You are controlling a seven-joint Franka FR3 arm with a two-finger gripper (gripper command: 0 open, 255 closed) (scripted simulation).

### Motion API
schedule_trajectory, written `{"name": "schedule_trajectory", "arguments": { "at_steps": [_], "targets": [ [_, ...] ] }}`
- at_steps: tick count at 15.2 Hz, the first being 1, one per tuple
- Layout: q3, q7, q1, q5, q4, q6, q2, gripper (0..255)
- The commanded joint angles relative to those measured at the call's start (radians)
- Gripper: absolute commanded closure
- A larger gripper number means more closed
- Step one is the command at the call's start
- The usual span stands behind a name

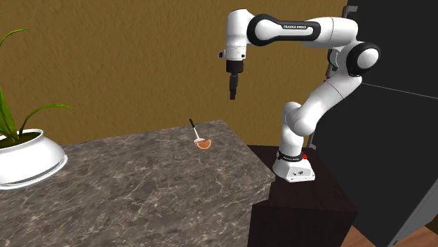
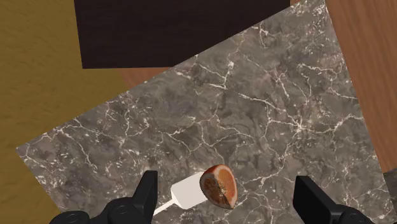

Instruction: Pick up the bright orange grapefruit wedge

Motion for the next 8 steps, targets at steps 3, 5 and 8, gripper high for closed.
{"name": "schedule_trajectory", "arguments": {
  "at_steps": [3, 5, 8],
  "targets": [
    [-0.001, -0.008, 0.003, 0.007, -0.033, 0.064, 0.039, 0],
    [-0.002, -0.017, 0.006, 0.014, -0.06, 0.127, 0.083, 0],
    [-0.002, -0.031, 0.011, 0.026, -0.092, 0.223, 0.158, 0]
  ]
}}
